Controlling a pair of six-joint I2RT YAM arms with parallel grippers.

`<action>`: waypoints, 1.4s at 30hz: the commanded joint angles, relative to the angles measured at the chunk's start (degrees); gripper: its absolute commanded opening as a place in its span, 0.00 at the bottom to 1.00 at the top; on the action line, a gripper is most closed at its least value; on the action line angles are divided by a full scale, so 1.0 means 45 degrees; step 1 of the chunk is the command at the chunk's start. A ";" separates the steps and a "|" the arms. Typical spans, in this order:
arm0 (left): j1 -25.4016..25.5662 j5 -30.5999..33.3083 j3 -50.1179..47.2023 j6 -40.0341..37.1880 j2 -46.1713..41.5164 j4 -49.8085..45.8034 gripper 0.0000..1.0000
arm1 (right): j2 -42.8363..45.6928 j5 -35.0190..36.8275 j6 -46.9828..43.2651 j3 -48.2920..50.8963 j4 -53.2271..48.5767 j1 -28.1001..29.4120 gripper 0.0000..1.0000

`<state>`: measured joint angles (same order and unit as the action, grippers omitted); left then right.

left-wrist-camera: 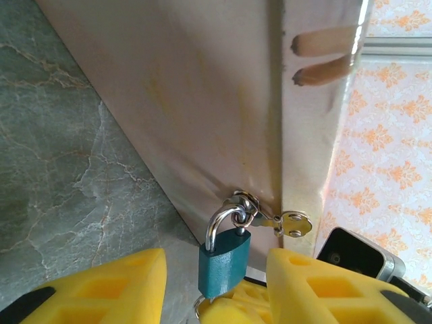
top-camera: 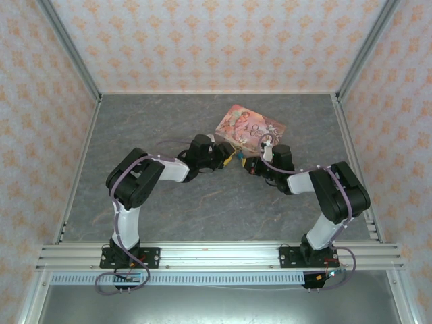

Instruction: Unlock the padlock with the key

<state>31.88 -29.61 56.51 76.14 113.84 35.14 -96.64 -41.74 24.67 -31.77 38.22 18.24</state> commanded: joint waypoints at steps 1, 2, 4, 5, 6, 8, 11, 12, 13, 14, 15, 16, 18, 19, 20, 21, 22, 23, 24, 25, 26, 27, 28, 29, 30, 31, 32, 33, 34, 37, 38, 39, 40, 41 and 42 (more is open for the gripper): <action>0.0142 0.0037 -0.0037 0.0302 0.0236 0.0746 0.42 | -0.0097 -0.0421 0.0436 -0.0342 0.0277 0.0156 0.00; 0.0157 0.0018 0.0018 0.0321 0.0318 0.0743 0.42 | -0.0138 -0.0421 0.0440 -0.0360 0.0250 0.0163 0.00; 0.0200 -0.0042 0.0096 0.0399 0.0459 0.0794 0.41 | -0.0156 -0.0435 0.0450 -0.0394 0.0223 0.0174 0.00; 0.0220 -0.0062 0.0140 0.0451 0.0516 0.0824 0.40 | -0.0175 -0.0433 0.0473 -0.0401 0.0221 0.0185 0.00; 0.0240 -0.0071 0.0156 0.0481 0.0569 0.0892 0.40 | -0.0184 -0.0434 0.0462 -0.0401 0.0201 0.0176 0.00; 0.0279 -0.0074 0.0239 0.0541 0.0639 0.0935 0.39 | -0.0209 -0.0432 0.0477 -0.0420 0.0204 0.0183 0.00; 0.0318 -0.0096 0.0377 0.0543 0.0712 0.0839 0.38 | -0.0211 -0.0471 0.0475 -0.0445 0.0170 0.0184 0.00; 0.0337 -0.0116 0.0418 0.0552 0.0727 0.0830 0.38 | -0.0219 -0.0471 0.0472 -0.0455 0.0141 0.0184 0.00; 0.0345 -0.0141 0.0445 0.0556 0.0772 0.0835 0.38 | -0.0211 -0.0465 0.0461 -0.0460 0.0124 0.0168 0.00; 0.0378 -0.0155 0.0485 0.0569 0.0800 0.0865 0.37 | -0.0204 -0.0462 0.0476 -0.0459 0.0121 0.0175 0.00; 0.0387 -0.0169 0.0516 0.0561 0.0833 0.0883 0.36 | -0.0209 -0.0467 0.0457 -0.0476 0.0121 0.0188 0.00; 0.0406 -0.0178 0.0561 0.0589 0.0871 0.0884 0.36 | -0.0211 -0.0459 0.0459 -0.0474 0.0116 0.0193 0.00; 0.0445 -0.0184 0.0644 0.0595 0.0929 0.0914 0.36 | -0.0241 -0.0481 0.0472 -0.0507 0.0107 0.0205 0.00; 0.0455 -0.0194 0.0696 0.0610 0.0962 0.0936 0.35 | -0.0234 -0.0480 0.0489 -0.0499 0.0102 0.0195 0.00; 0.0473 -0.0216 0.0750 0.0630 0.0999 0.0942 0.36 | -0.0229 -0.0506 0.0492 -0.0517 0.0116 0.0203 0.00; 0.0490 -0.0229 0.0796 0.0649 0.1025 0.0961 0.35 | -0.0210 -0.0534 0.0482 -0.0518 0.0108 0.0201 0.00; 0.0514 -0.0237 0.0849 0.0661 0.1049 0.0962 0.35 | -0.0204 -0.0549 0.0500 -0.0518 0.0086 0.0205 0.00; 0.0523 -0.0239 0.0878 0.0678 0.1078 0.0962 0.35 | -0.0208 -0.0550 0.0510 -0.0537 0.0085 0.0194 0.00; 0.0533 -0.0238 0.0898 0.0680 0.1093 0.0962 0.34 | -0.0214 -0.0550 0.0533 -0.0533 0.0097 0.0204 0.00; 0.0533 -0.0220 0.0918 0.0678 0.1094 0.0962 0.32 | -0.0205 -0.0550 0.0538 -0.0533 0.0083 0.0202 0.00; 0.0543 -0.0202 0.0919 0.0678 0.1062 0.0973 0.29 | -0.0185 -0.0551 0.0536 -0.0538 0.0110 0.0205 0.00; 0.0539 -0.0181 0.0921 0.0664 0.1073 0.0945 0.26 | -0.0167 -0.0547 0.0562 -0.0538 0.0103 0.0194 0.00; 0.0542 -0.0162 0.0930 0.0642 0.1034 0.0893 0.24 | -0.0150 -0.0518 0.0591 -0.0538 0.0097 0.0203 0.00; 0.0548 -0.0141 0.0919 0.0582 0.1001 0.0806 0.21 | -0.0130 -0.0475 0.0602 -0.0518 0.0106 0.0205 0.00; 0.0551 -0.0122 0.0911 0.0526 0.0954 0.0714 0.20 | -0.0076 -0.0481 0.0582 -0.0518 0.0083 0.0205 0.00; 0.0547 -0.0085 0.0885 0.0484 0.0906 0.0655 0.18 | -0.0003 -0.0461 0.0553 -0.0518 0.0018 0.0204 0.00; 0.0551 -0.0057 0.0843 0.0463 0.0860 0.0630 0.17 | 0.0110 -0.0383 0.0469 -0.0518 -0.0113 0.0195 0.01; 0.0552 0.0010 0.0793 0.0444 0.0783 0.0574 0.15 | 0.0224 -0.0284 0.0371 -0.0518 -0.0277 0.0203 0.03; 0.0551 0.0043 0.0764 0.0444 0.0722 0.0553 0.14 | 0.0384 -0.0160 0.0217 -0.0509 -0.0494 0.0182 0.06; 0.0538 0.0148 0.0668 0.0424 0.0472 0.0419 0.09 | 0.0965 0.0380 -0.0299 -0.0377 -0.1217 0.0158 0.21; 0.0535 0.0153 0.0674 0.0410 0.0369 0.0324 0.08 | 0.1187 0.0611 -0.0504 -0.0325 -0.1495 0.0162 0.25; 0.0540 0.0171 0.0684 0.0406 0.0280 0.0205 0.06 | 0.1429 0.0825 -0.0780 -0.0285 -0.1863 0.0165 0.29; 0.0534 0.0187 0.0701 0.0405 0.0178 0.0070 0.05 | 0.1664 0.1023 -0.0969 -0.0272 -0.2187 0.0136 0.32; 0.0536 0.0192 0.0740 0.0414 0.0090 -0.0175 0.02 | 0.1910 0.1233 -0.1199 -0.0239 -0.2510 0.0115 0.34; 0.0514 0.0212 0.0785 0.0405 -0.0015 -0.0425 0.00 | 0.2201 0.1412 -0.1434 -0.0226 -0.2877 0.0126 0.37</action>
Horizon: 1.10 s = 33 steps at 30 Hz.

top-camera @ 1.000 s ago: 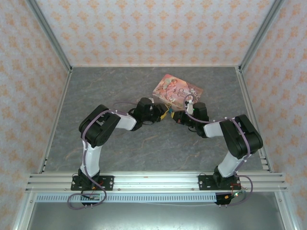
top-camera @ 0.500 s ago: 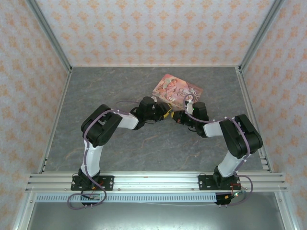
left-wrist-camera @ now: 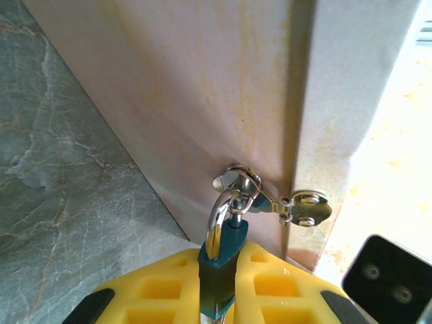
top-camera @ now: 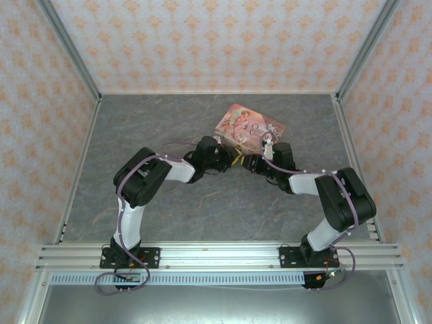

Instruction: Unlock the padlock with the key

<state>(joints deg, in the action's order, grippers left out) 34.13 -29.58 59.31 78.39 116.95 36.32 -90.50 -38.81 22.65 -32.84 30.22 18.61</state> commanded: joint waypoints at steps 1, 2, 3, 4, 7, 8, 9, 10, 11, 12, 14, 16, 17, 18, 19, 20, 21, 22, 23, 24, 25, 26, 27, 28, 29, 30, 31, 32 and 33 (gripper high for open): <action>-0.0001 0.0192 0.0189 -0.0081 -0.0795 -0.0860 0.00 | 0.1115 0.0898 -0.1189 0.0018 -0.1414 0.0039 0.38; -0.0006 0.0187 0.0220 -0.0041 -0.0912 -0.1063 0.00 | 0.1518 0.1075 -0.1445 0.0066 -0.1698 0.0040 0.39; -0.0025 0.0168 0.0257 0.0049 -0.1017 -0.1289 0.00 | 0.1912 0.1266 -0.1695 0.0127 -0.1940 0.0034 0.40; -0.0041 0.0134 0.0305 0.0141 -0.1131 -0.1511 0.00 | 0.2285 0.1416 -0.1897 0.0192 -0.2135 0.0040 0.41; -0.0060 -0.0079 0.0668 0.0349 -0.1397 -0.2626 0.00 | 0.3773 0.2121 -0.2658 0.0462 -0.2682 0.0082 0.41; -0.0065 -0.0106 0.0817 0.0419 -0.1517 -0.3169 0.00 | 0.4339 0.2372 -0.2974 0.0586 -0.2820 0.0135 0.42; -0.0065 -0.0106 0.0924 0.0465 -0.1592 -0.3585 0.00 | 0.4911 0.2707 -0.3322 0.0682 -0.2998 0.0206 0.42; -0.0065 -0.0089 0.1000 0.0485 -0.1596 -0.3825 0.00 | 0.5426 0.3010 -0.3665 0.0747 -0.3167 0.0288 0.42; -0.0065 -0.0088 0.1048 0.0508 -0.1943 -0.4029 0.00 | 0.5958 0.3342 -0.4181 0.0772 -0.3471 0.0387 0.42; -0.0065 -0.0096 0.1106 0.0519 -0.2067 -0.4199 0.00 | 0.6358 0.3583 -0.4636 0.0774 -0.3724 0.0494 0.42; -0.0077 -0.0150 0.1280 0.0459 -0.2225 -0.4627 0.00 | 0.6956 0.3888 -0.5833 0.0662 -0.4380 0.0638 0.42; -0.0084 -0.0174 0.1398 0.0432 -0.2325 -0.4881 0.00 | 0.7335 0.4078 -0.7127 0.0657 -0.4720 0.0848 0.42; -0.0077 -0.0184 0.1410 0.0468 -0.2354 -0.4925 0.00 | 0.7486 0.4146 -0.7913 0.0673 -0.4814 0.0990 0.42; -0.0071 -0.0208 0.1429 0.0507 -0.2388 -0.4926 0.00 | 0.7555 0.4334 -0.8456 0.0677 -0.4912 0.1112 0.42; -0.0078 -0.0240 0.1450 0.0547 -0.2394 -0.4937 0.00 | 0.7620 0.4569 -0.8999 0.0695 -0.4940 0.1229 0.42; -0.0083 -0.0276 0.1479 0.0606 -0.2403 -0.4963 0.00 | 0.7664 0.4699 -0.9213 0.0749 -0.4818 0.1269 0.42; -0.0068 -0.0291 0.1500 0.0643 -0.2394 -0.4984 0.00 | 0.7688 0.4698 -0.9312 0.0796 -0.4679 0.1291 0.42; -0.0081 -0.0319 0.1508 0.0711 -0.2394 -0.4973 0.00 | 0.7674 0.4693 -0.9458 0.0878 -0.4489 0.1304 0.42; -0.0065 -0.0354 0.1508 0.0767 -0.2394 -0.4946 0.00 | 0.7641 0.4664 -0.9702 0.0918 -0.4395 0.1362 0.42; -0.0067 -0.0368 0.1508 0.0798 -0.2413 -0.4945 0.00 | 0.7592 0.4729 -0.9984 0.0949 -0.4368 0.1498 0.42; -0.0065 -0.0377 0.1508 0.0820 -0.2428 -0.4945 0.00 | 0.7514 0.4881 -1.0370 0.0939 -0.4390 0.1672 0.41; -0.0054 -0.0396 0.1536 0.0776 -0.2448 -0.4992 0.00 | 0.7410 0.5070 -1.0724 0.0950 -0.4434 0.1872 0.41; -0.0063 -0.0427 0.1597 0.0712 -0.2453 -0.5132 0.00 | 0.7315 0.5238 -1.0935 0.0933 -0.4448 0.2038 0.41; -0.0065 -0.0482 0.1696 0.0605 -0.2453 -0.5344 0.00 | 0.7191 0.5498 -1.1141 0.0931 -0.4433 0.2239 0.41; -0.0065 -0.0532 0.1823 0.0480 -0.2453 -0.5568 0.00 | 0.7026 0.5787 -1.1366 0.0921 -0.4444 0.2459 0.41; -0.0044 -0.0554 0.1890 0.0408 -0.2458 -0.5690 0.00 | 0.6880 0.6054 -1.1611 0.0930 -0.4435 0.2687 0.41; -0.0043 -0.0574 0.1935 0.0364 -0.2472 -0.5771 0.00 | 0.6701 0.6497 -1.1885 0.0926 -0.4396 0.2956 0.41; -0.0026 -0.0574 0.1935 0.0372 -0.2490 -0.5804 0.00 | 0.6509 0.6899 -1.2196 0.0944 -0.4338 0.3225 0.41; -0.0026 -0.0593 0.1937 0.0373 -0.2509 -0.5806 0.00 | 0.6333 0.7228 -1.2446 0.0952 -0.4274 0.3444 0.41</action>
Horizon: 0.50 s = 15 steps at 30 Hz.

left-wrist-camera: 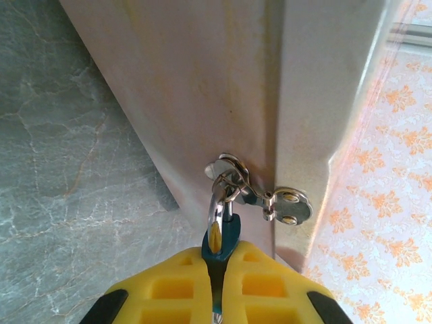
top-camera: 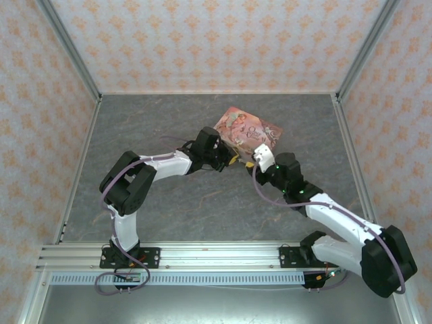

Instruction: Unlock the padlock with the key

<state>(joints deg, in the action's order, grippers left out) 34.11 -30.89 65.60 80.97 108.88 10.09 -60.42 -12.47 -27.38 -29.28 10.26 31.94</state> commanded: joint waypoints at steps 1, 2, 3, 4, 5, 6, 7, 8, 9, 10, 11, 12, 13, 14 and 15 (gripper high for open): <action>-0.0016 -0.0339 0.0521 -0.0200 -0.0709 0.0014 0.00 | -0.0550 0.1794 -0.1554 0.0177 0.0300 0.0686 0.41; -0.0002 -0.0361 0.0531 -0.0200 -0.0737 -0.0030 0.00 | -0.0742 0.2175 -0.1767 0.0245 0.0524 0.0906 0.41; 0.0008 -0.0383 0.0534 -0.0209 -0.0739 -0.0048 0.00 | -0.0903 0.2405 -0.1910 0.0278 0.0671 0.1026 0.41; -0.0001 -0.0402 0.0546 -0.0237 -0.0756 -0.0077 0.00 | -0.1080 0.2668 -0.2119 0.0276 0.0790 0.1163 0.41; -0.0001 -0.0421 0.0569 -0.0249 -0.0756 -0.0151 0.00 | -0.1238 0.2919 -0.2303 0.0242 0.0889 0.1302 0.41; 0.0015 -0.0440 0.0571 -0.0268 -0.0766 -0.0182 0.00 | -0.1356 0.3059 -0.2462 0.0222 0.0965 0.1401 0.41; 0.0018 -0.0439 0.0570 -0.0278 -0.0793 -0.0209 0.00 | -0.1465 0.3164 -0.2607 0.0198 0.1052 0.1478 0.41; 0.0018 -0.0451 0.0581 -0.0295 -0.0809 -0.0252 0.00 | -0.1570 0.3220 -0.2692 0.0169 0.1137 0.1521 0.41; 0.0021 -0.0459 0.0600 -0.0309 -0.0817 -0.0287 0.00 | -0.1573 0.3225 -0.2743 0.0159 0.1212 0.1532 0.41; 0.0018 -0.0459 0.0632 -0.0336 -0.0834 -0.0337 0.00 | -0.1888 0.3220 -0.2814 0.0138 0.1314 0.1529 0.41; 0.0018 -0.0459 0.0665 -0.0356 -0.0836 -0.0383 0.00 | -0.2050 0.3239 -0.2868 0.0117 0.1431 0.1552 0.41; 0.0018 -0.0461 0.0675 -0.0366 -0.0836 -0.0431 0.00 | -0.2175 0.3257 -0.2914 0.0105 0.1529 0.1565 0.41; 0.0038 -0.0459 0.0692 -0.0373 -0.0835 -0.0445 0.00 | -0.2340 0.3312 -0.2985 0.0082 0.1692 0.1576 0.41; 0.0038 -0.0459 0.0726 -0.0373 -0.0831 -0.0466 0.00 | -0.2508 0.3326 -0.3054 0.0071 0.1875 0.1573 0.41; 0.0038 -0.0476 0.0735 -0.0381 -0.0817 -0.0512 0.00 | -0.2657 0.3320 -0.3142 0.0046 0.2013 0.1585 0.41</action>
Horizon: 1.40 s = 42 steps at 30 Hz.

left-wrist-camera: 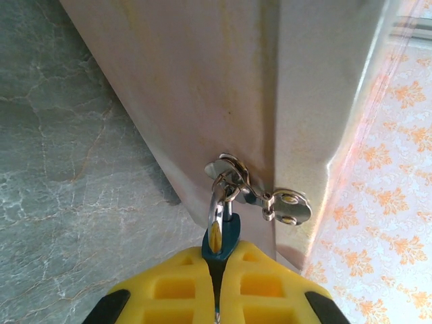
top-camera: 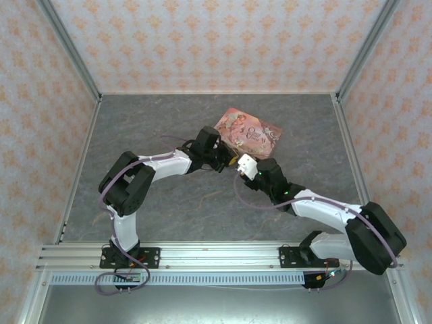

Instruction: Unlock the padlock with the key

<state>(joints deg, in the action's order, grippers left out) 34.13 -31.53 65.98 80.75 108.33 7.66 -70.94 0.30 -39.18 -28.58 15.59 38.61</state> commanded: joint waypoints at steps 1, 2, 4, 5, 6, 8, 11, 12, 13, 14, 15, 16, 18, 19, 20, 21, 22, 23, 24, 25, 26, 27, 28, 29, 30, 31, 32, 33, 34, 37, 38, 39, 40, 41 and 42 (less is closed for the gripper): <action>0.0052 -0.0340 0.0677 -0.0340 -0.0690 0.0017 0.00 | -0.0498 0.0449 -0.0596 -0.0166 0.0934 0.0102 0.41; 0.0052 -0.0337 0.0681 -0.0337 -0.0695 -0.0022 0.00 | -0.0680 0.0408 -0.0672 -0.0254 0.0978 0.0104 0.41; 0.0052 -0.0337 0.0682 -0.0325 -0.0695 -0.0050 0.00 | -0.1043 0.0403 -0.0799 -0.0382 0.1217 0.0112 0.41; 0.0062 -0.0339 0.0654 -0.0317 -0.0714 -0.0043 0.00 | -0.1220 0.0379 -0.0858 -0.0403 0.1395 0.0113 0.41; 0.0055 -0.0347 0.0656 -0.0327 -0.0710 -0.0059 0.00 | -0.1374 0.0337 -0.0929 -0.0453 0.1505 0.0107 0.41; 0.0072 -0.0337 0.0614 -0.0318 -0.0730 -0.0050 0.00 | -0.1710 0.0292 -0.0962 -0.0601 0.1654 0.0109 0.41; 0.0072 -0.0374 0.0581 -0.0308 -0.0762 -0.0025 0.00 | -0.2124 0.0266 -0.0962 -0.0720 0.2033 0.0111 0.40; 0.0072 -0.0376 0.0576 -0.0308 -0.0775 -0.0037 0.00 | -0.2230 0.0266 -0.0962 -0.0720 0.2207 0.0113 0.40; 0.0072 -0.0376 0.0568 -0.0308 -0.0782 -0.0038 0.00 | -0.2300 0.0238 -0.0962 -0.0731 0.2325 0.0114 0.40; 0.0072 -0.0379 0.0561 -0.0308 -0.0809 -0.0030 0.00 | -0.2369 0.0262 -0.0962 -0.0763 0.2400 0.0099 0.39; 0.0072 -0.0377 0.0562 -0.0308 -0.0822 -0.0049 0.00 | -0.2452 0.0266 -0.0961 -0.0811 0.2466 0.0117 0.38; 0.0069 -0.0376 0.0569 -0.0327 -0.0822 -0.0071 0.00 | -0.2524 0.0237 -0.0990 -0.0841 0.2496 0.0112 0.38; 0.0072 -0.0381 0.0563 -0.0346 -0.0832 -0.0102 0.00 | -0.2674 0.0176 -0.1030 -0.0909 0.2579 0.0111 0.38; 0.0072 -0.0396 0.0558 -0.0344 -0.0832 -0.0113 0.00 | -0.2729 0.0138 -0.1049 -0.0961 0.2589 0.0104 0.36; 0.0072 -0.0396 0.0547 -0.0330 -0.0812 -0.0103 0.00 | -0.2790 0.0121 -0.1058 -0.0992 0.2589 0.0096 0.35; 0.0072 -0.0396 0.0541 -0.0327 -0.0812 -0.0082 0.00 | -0.2841 0.0120 -0.1033 -0.1041 0.2578 0.0120 0.33; 0.0071 -0.0426 0.0517 -0.0308 -0.0809 -0.0064 0.00 | -0.2905 0.0094 -0.1040 -0.1070 0.2623 0.0111 0.29; 0.0072 -0.0416 0.0506 -0.0298 -0.0812 -0.0056 0.00 | -0.2947 0.0076 -0.1021 -0.1108 0.2628 0.0104 0.27; 0.0067 -0.0415 0.0476 -0.0308 -0.0812 -0.0043 0.00 | -0.2996 0.0072 -0.1018 -0.1146 0.2604 0.0116 0.24; 0.0072 -0.0413 0.0480 -0.0298 -0.0803 -0.0052 0.00 | -0.3052 0.0078 -0.0986 -0.1175 0.2561 0.0104 0.20; 0.0072 -0.0414 0.0495 -0.0304 -0.0811 -0.0040 0.00 | -0.3079 0.0077 -0.0953 -0.1202 0.2523 0.0111 0.17; 0.0072 -0.0416 0.0490 -0.0307 -0.0803 -0.0030 0.00 | -0.3091 0.0062 -0.0915 -0.1216 0.2511 0.0097 0.13; 0.0069 -0.0396 0.0476 -0.0297 -0.0812 -0.0042 0.00 | -0.3089 0.0073 -0.0869 -0.1208 0.2511 0.0100 0.09; 0.0074 -0.0396 0.0483 -0.0297 -0.0812 -0.0026 0.00 | -0.3099 0.0107 -0.0845 -0.1201 0.2487 0.0110 0.06; 0.0072 -0.0396 0.0481 -0.0289 -0.0812 -0.0040 0.00 | -0.3108 0.0135 -0.0826 -0.1189 0.2436 0.0111 0.02; 0.0072 -0.0401 0.0483 -0.0288 -0.0809 -0.0027 0.00 | -0.3123 0.0167 -0.0790 -0.1188 0.2396 0.0094 0.00; 0.0057 -0.0413 0.0481 -0.0292 -0.0812 -0.0018 0.00 | -0.3118 0.0208 -0.0757 -0.1169 0.2389 0.0113 0.00; 0.0062 -0.0426 0.0479 -0.0289 -0.0812 -0.0005 0.00 | -0.3116 0.0226 -0.0701 -0.1131 0.2412 0.0110 0.00; 0.0072 -0.0426 0.0491 -0.0295 -0.0812 -0.0028 0.00 | -0.3090 0.0246 -0.0608 -0.1093 0.2441 0.0104 0.00; 0.0072 -0.0436 0.0461 -0.0306 -0.0812 -0.0026 0.00 | -0.3099 0.0111 -0.0199 -0.1074 0.2472 0.0073 0.00; 0.0072 -0.0435 0.0464 -0.0308 -0.0803 -0.0027 0.00 | -0.3074 -0.0034 -0.0042 -0.1082 0.2443 0.0036 0.00; 0.0072 -0.0435 0.0458 -0.0293 -0.0812 -0.0029 0.00 | -0.3080 -0.0234 0.0152 -0.1103 0.2433 -0.0032 0.00; 0.0072 -0.0435 0.0432 -0.0296 -0.0808 -0.0004 0.00 | -0.3092 -0.0434 0.0284 -0.1110 0.2425 -0.0080 0.00; 0.0072 -0.0454 0.0443 -0.0298 -0.0812 -0.0018 0.00 | -0.3060 -0.0542 0.0367 -0.1149 0.2394 -0.0130 0.00; 0.0072 -0.0469 0.0438 -0.0308 -0.0832 -0.0033 0.00 | -0.3045 -0.0712 0.0484 -0.1178 0.2430 -0.0241 0.00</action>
<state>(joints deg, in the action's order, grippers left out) 34.09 -32.14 66.72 80.53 107.81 5.82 -84.07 -0.10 -40.34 -32.64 25.78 38.28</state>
